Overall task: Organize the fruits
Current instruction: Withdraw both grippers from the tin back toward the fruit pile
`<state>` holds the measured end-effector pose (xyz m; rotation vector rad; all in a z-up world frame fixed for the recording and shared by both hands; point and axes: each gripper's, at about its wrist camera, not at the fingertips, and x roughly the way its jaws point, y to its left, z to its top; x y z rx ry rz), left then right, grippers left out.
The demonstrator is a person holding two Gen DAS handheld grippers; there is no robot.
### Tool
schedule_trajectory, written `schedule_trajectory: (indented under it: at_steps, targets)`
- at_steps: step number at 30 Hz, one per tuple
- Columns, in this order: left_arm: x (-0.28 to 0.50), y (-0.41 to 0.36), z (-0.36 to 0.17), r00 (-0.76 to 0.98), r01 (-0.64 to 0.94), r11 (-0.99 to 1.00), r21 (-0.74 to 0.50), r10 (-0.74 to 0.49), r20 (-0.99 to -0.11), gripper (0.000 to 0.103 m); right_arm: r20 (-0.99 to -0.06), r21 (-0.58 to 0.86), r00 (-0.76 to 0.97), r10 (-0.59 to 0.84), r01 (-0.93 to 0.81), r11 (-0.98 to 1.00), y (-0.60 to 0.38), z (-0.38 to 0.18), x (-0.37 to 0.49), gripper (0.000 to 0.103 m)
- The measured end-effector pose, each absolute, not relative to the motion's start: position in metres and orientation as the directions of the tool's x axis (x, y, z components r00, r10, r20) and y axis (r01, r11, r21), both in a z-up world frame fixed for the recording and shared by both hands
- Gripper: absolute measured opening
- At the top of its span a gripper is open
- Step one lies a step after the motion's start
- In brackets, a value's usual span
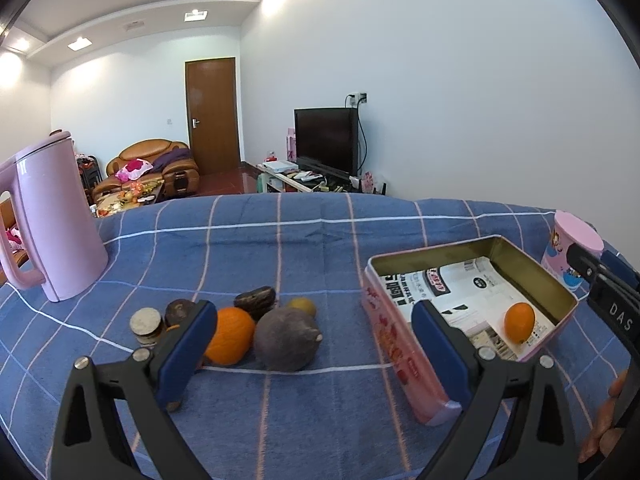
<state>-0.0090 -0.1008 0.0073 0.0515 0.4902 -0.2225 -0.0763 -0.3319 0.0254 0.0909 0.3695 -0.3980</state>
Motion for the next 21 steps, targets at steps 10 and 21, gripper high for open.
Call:
schedule_trajectory:
  at_steps: [10,21]
  targets:
    - [-0.01,-0.072,0.005,0.849,0.232,0.973,-0.003,-0.204,-0.488,0.1,-0.383,0.01,0.856,-0.347,0.38,0.925,-0.301,0.024,-0.085,0.067]
    - [0.003,-0.038,0.002,0.834,0.213,0.977,-0.014,-0.189,-0.518,0.1,-0.413,0.032,0.867,-0.278,0.319,0.947,-0.255,0.022,-0.074,0.067]
